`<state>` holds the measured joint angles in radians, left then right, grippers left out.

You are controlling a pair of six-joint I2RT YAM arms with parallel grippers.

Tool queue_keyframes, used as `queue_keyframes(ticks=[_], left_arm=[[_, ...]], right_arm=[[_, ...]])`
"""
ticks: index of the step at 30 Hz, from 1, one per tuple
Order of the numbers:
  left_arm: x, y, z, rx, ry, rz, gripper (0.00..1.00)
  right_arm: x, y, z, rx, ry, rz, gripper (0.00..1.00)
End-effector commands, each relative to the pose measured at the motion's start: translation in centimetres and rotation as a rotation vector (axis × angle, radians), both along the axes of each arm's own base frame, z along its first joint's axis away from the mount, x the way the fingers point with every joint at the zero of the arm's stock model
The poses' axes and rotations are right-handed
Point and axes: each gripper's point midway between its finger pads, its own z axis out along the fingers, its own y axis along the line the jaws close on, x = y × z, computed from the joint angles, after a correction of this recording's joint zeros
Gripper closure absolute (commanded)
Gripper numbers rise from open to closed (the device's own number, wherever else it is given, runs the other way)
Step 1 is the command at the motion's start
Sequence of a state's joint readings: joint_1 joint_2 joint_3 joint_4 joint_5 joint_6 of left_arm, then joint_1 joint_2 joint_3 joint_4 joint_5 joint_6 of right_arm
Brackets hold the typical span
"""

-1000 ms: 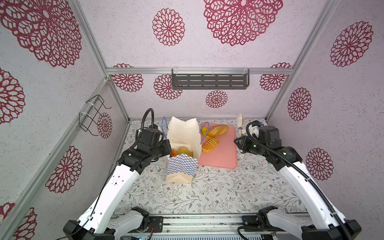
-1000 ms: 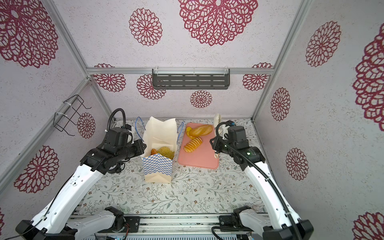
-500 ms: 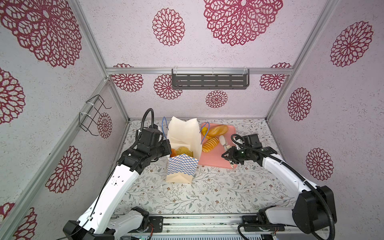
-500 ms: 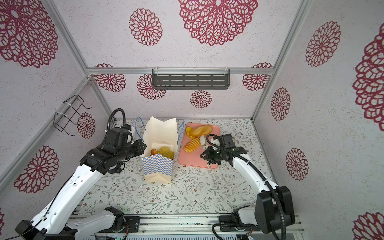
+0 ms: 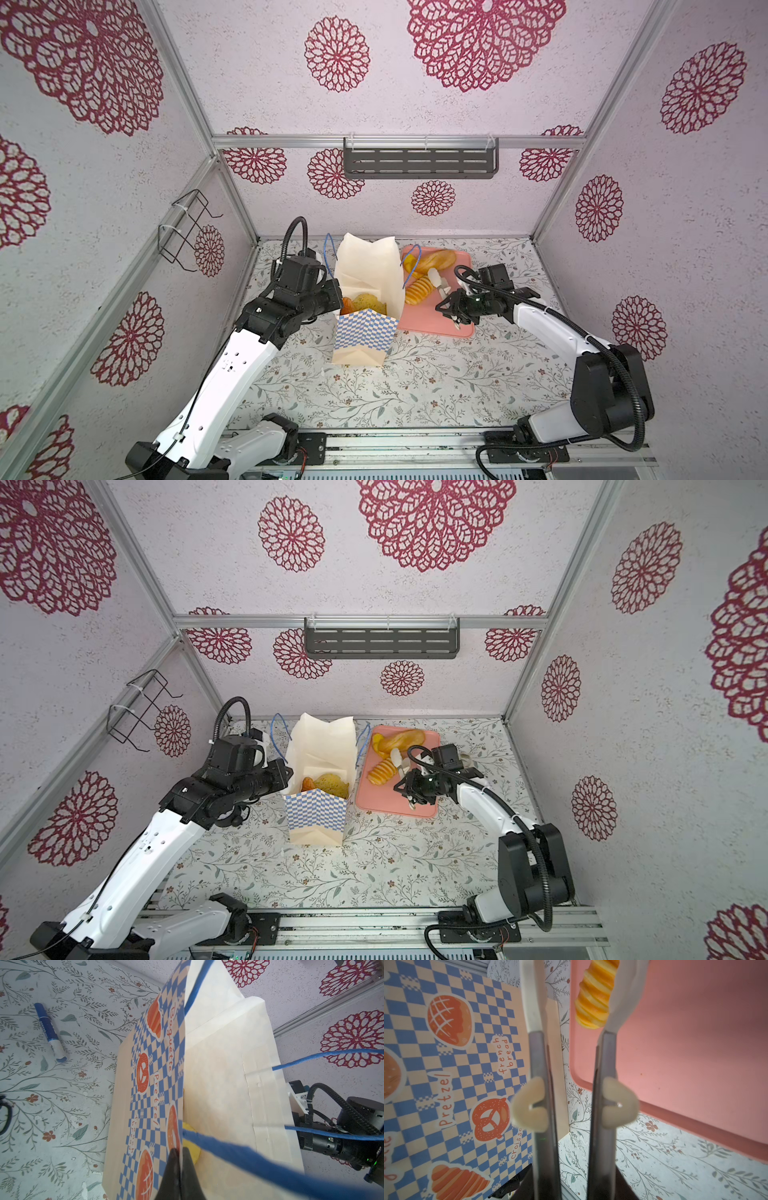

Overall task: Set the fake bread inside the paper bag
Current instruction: 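Lower the tongs and close them on the yellow baguette on the tray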

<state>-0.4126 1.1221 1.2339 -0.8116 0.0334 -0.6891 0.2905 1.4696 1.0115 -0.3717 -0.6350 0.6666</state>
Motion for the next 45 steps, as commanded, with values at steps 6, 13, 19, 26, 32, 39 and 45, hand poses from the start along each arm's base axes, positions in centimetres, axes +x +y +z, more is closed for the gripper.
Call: queue_keyframes(ticks=[6,13,19,26,32,39,45], left_arm=[[0.3,-0.4,2.1,-0.032,-0.080,-0.011,1.00],[0.4,-0.5,2.4,-0.045,-0.088,-0.011,1.00],[0.3,-0.5,2.5,-0.046,-0.090,-0.012,1.00],[0.2,-0.4,2.2,-0.043,-0.085,-0.010,1.00],[0.3,-0.5,2.1,-0.043,-0.083,-0.010,1.00],[0.3,-0.5,2.0,-0.042,-0.080,-0.009,1.00],[0.4,-0.5,2.0,-0.042,-0.081,-0.009,1.00]], right_arm=[[3.5,-0.5,3.0,0.111,-0.079,-0.036,0.57],[6.9,-1.7,2.6,0.179,-0.053,-0.107,0.53],[8.9,-1.9,2.1,0.228,-0.025,-0.139,0.52],[9.8,-1.5,0.8,0.266,0.009,-0.147,0.52],[10.4,-1.2,0.3,0.291,0.019,-0.147,0.50],[11.4,-0.8,-0.3,0.331,0.033,-0.154,0.48],[12.4,-0.6,-0.8,0.358,0.038,-0.164,0.48]])
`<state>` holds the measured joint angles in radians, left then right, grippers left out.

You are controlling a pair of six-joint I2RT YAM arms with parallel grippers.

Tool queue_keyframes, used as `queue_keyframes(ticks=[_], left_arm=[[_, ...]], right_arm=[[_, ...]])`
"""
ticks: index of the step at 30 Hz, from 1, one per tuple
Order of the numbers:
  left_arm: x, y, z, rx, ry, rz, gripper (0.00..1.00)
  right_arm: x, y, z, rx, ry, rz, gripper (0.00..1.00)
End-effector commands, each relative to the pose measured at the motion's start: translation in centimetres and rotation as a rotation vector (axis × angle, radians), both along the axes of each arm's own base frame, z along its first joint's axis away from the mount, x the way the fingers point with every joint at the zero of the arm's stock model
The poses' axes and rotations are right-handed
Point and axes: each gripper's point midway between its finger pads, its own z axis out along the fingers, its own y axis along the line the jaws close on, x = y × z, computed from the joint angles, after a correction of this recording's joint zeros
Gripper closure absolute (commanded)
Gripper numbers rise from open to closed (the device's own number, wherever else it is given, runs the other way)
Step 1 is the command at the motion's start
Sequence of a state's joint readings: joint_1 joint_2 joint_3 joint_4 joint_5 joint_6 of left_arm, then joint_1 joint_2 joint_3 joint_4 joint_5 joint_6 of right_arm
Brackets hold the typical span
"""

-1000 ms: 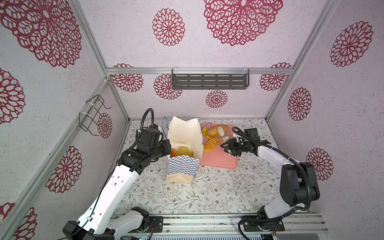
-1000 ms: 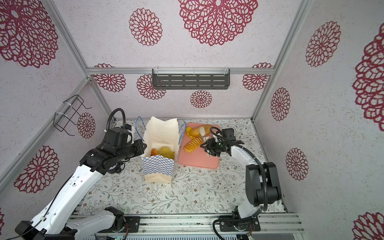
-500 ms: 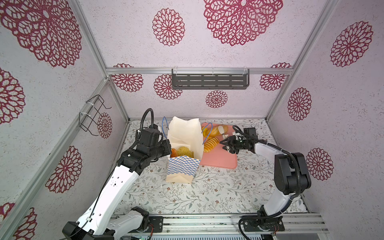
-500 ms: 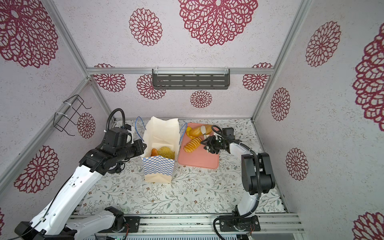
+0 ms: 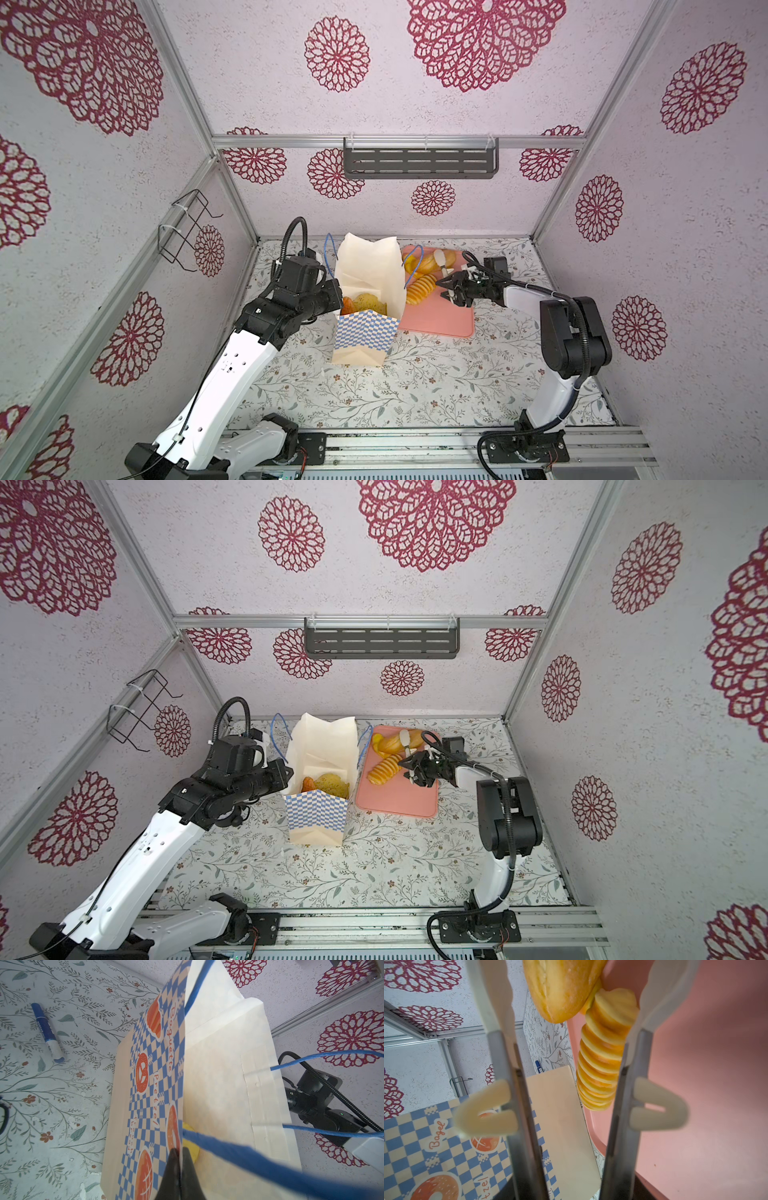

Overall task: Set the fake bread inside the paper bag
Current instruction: 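Lower the tongs and close them on the yellow baguette on the tray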

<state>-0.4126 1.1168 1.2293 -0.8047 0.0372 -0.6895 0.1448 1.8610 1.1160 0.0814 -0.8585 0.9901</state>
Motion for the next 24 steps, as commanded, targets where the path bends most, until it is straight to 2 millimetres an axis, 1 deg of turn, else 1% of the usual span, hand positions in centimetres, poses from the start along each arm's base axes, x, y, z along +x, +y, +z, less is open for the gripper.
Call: queue_keyframes(ticks=[1,4,7,11,12,16,24], left_arm=[[0.5,-0.5,1.8,-0.037,-0.072,-0.007,1.00],[0.5,-0.6,1.8,-0.037,-0.068,-0.010,1.00],[0.5,-0.5,1.8,-0.037,-0.067,-0.008,1.00],[0.5,-0.5,1.7,-0.037,-0.065,-0.007,1.00],[0.5,-0.5,1.8,-0.037,-0.065,-0.007,1.00],[0.5,-0.5,1.9,-0.038,-0.065,-0.005,1.00],[0.5,-0.4,2.0,-0.033,-0.066,-0.002,1.00]], right_arm=[[2.1,0.3,2.7,0.049,-0.090,-0.003,0.48],[2.5,0.4,2.6,0.054,-0.091,-0.007,0.48],[2.9,0.5,2.2,0.064,-0.084,-0.011,0.52],[2.9,0.6,1.8,0.074,-0.079,-0.011,0.64],[2.9,0.6,1.6,0.076,-0.076,-0.011,0.67],[2.2,0.5,1.6,0.073,-0.081,-0.010,0.73],[0.2,-0.1,3.2,0.014,-0.126,0.009,0.93]])
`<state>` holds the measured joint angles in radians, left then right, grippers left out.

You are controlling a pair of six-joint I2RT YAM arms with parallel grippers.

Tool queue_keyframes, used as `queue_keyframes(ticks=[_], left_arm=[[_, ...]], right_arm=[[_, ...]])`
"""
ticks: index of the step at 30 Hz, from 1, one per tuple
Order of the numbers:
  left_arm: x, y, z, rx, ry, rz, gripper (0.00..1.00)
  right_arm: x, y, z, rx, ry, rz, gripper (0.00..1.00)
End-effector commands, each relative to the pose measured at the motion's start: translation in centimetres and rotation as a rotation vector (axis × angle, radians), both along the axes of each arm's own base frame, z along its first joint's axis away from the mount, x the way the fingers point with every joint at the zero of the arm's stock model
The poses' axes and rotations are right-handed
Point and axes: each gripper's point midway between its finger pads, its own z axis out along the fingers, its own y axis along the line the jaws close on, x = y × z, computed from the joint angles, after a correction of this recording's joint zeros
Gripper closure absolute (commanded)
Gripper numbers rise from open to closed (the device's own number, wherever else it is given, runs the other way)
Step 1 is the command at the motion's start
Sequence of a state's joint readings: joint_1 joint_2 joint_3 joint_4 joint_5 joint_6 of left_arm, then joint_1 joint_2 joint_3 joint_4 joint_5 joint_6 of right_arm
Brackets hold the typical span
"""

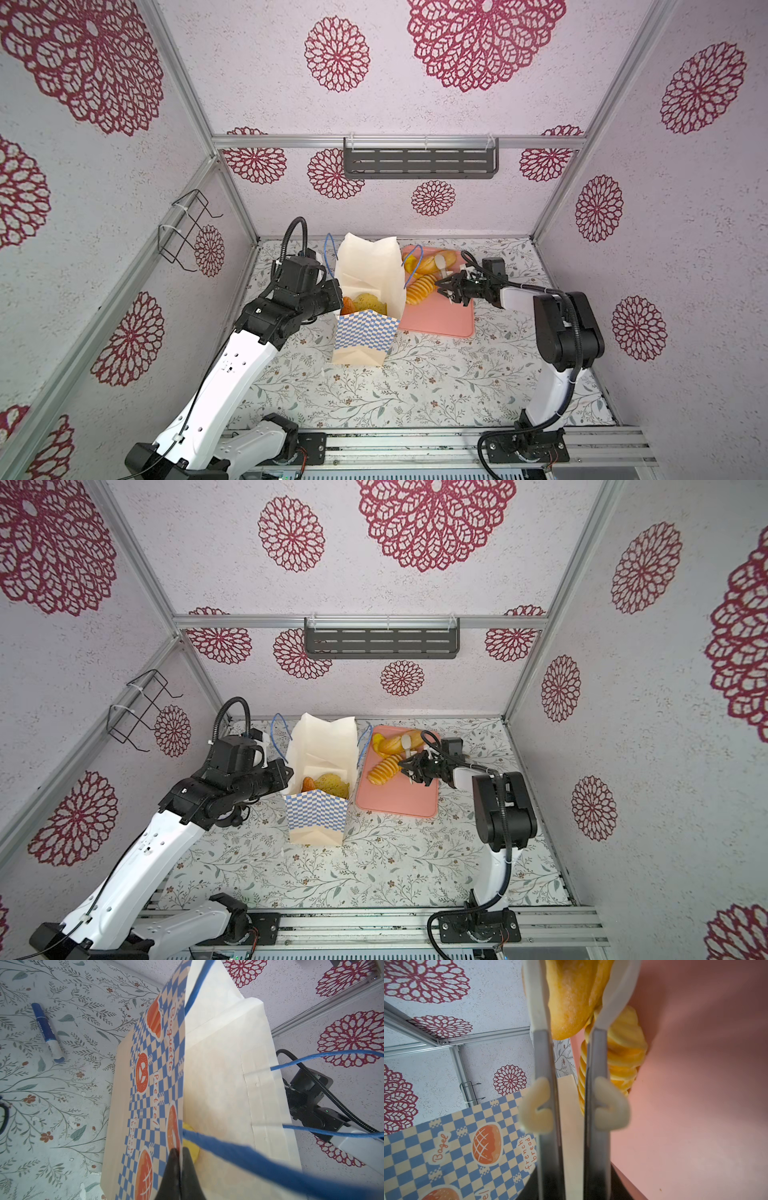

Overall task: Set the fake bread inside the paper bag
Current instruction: 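Lift the baguette in the tongs up and over toward the bag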

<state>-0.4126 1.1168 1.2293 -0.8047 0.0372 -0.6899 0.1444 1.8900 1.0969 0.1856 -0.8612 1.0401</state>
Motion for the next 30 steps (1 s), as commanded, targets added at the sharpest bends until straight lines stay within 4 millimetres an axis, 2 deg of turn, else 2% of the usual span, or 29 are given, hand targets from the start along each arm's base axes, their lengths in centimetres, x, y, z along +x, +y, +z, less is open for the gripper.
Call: queue_keyframes(ticks=[1,3,13,16,22,27,30], left_arm=[[0.5,-0.4,1.9,-0.032,-0.065,-0.002,1.00],[0.5,-0.4,2.0,-0.032,-0.066,-0.001,1.00],[0.5,-0.4,1.8,-0.030,-0.063,0.002,1.00],[0.5,-0.4,1.9,-0.030,-0.065,0.003,1.00],[0.6,-0.4,2.0,-0.031,-0.066,0.005,1.00],[0.7,-0.5,2.0,-0.036,-0.065,0.005,1.00],[0.8,-0.6,2.0,-0.041,-0.062,0.004,1.00]], right_arm=[[-0.9,-0.4,4.1,-0.027,-0.119,0.031,0.95],[-1.6,-0.7,4.7,-0.060,-0.138,0.034,1.00],[-5.6,-2.8,8.5,-0.242,-0.242,0.043,1.00],[-6.7,-3.4,11.0,-0.292,-0.314,0.039,1.00],[-8.8,-3.7,19.1,-0.373,-0.551,0.015,1.00],[-11.1,-1.6,25.3,-0.375,-0.749,0.036,1.00],[-12.6,0.4,27.6,-0.370,-0.839,0.078,1.00]])
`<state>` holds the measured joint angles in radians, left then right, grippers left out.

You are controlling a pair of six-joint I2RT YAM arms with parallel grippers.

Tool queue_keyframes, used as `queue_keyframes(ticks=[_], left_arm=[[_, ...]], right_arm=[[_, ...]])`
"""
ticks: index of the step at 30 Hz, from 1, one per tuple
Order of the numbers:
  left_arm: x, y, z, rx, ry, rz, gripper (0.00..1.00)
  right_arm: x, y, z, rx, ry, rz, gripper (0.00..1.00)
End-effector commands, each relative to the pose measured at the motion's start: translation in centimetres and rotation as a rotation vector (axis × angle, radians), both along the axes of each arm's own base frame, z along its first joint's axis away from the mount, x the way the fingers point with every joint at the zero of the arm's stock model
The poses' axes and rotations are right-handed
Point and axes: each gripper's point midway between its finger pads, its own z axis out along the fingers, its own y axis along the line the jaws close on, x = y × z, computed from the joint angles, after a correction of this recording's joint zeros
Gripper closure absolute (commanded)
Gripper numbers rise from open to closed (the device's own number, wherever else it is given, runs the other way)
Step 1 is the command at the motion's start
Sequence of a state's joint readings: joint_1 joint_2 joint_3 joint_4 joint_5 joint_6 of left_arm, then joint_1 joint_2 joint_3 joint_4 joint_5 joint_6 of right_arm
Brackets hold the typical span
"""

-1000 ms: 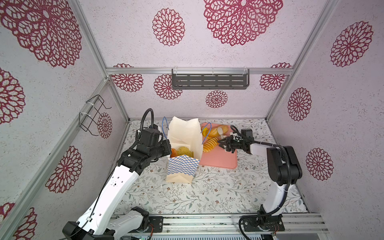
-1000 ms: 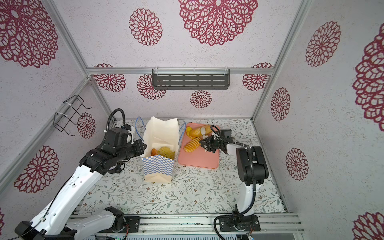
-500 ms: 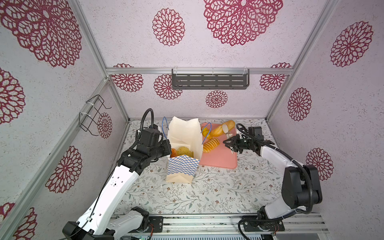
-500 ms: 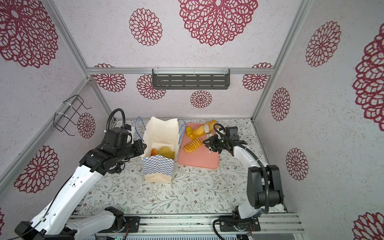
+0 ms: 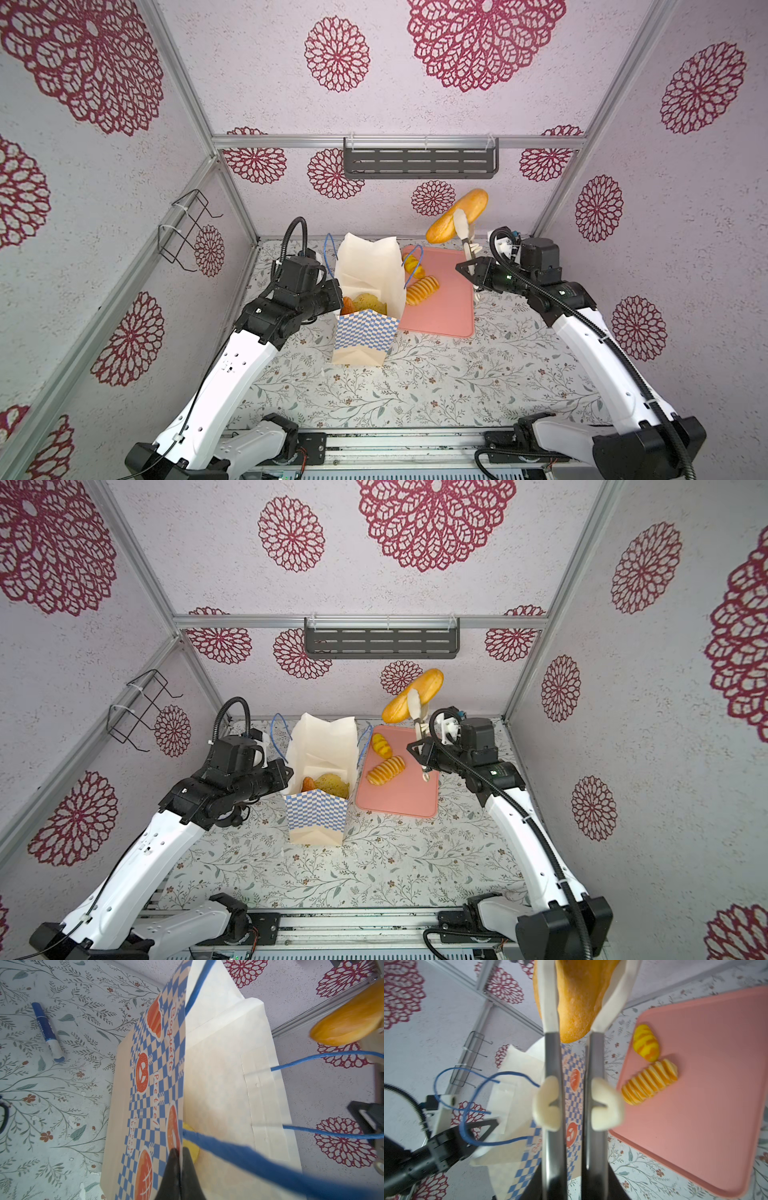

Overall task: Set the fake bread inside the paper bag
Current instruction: 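Lift the baguette in the tongs up and over toward the bag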

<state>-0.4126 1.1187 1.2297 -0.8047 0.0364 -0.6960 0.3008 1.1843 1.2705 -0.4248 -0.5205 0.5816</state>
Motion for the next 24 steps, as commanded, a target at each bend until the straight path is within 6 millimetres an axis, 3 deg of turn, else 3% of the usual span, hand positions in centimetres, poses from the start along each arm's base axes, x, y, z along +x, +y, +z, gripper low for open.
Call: queue_keyframes(ticks=[1,9,17,24], left_arm=[[0.8,-0.6,2.0,-0.038,-0.065,-0.001,1.00],[0.9,-0.7,2.2,-0.040,-0.067,-0.004,1.00],[0.9,-0.7,2.3,-0.042,-0.065,-0.003,1.00],[0.8,-0.6,2.2,-0.040,-0.063,0.002,1.00]], right_arm=[[-1.5,1.5,5.0,-0.024,-0.205,0.053,1.00],[-4.2,5.3,7.8,-0.004,-0.297,0.185,1.00],[-6.8,9.2,6.0,-0.121,-0.286,0.293,1.00],[-8.5,10.4,5.0,-0.158,-0.270,0.313,1.00]])
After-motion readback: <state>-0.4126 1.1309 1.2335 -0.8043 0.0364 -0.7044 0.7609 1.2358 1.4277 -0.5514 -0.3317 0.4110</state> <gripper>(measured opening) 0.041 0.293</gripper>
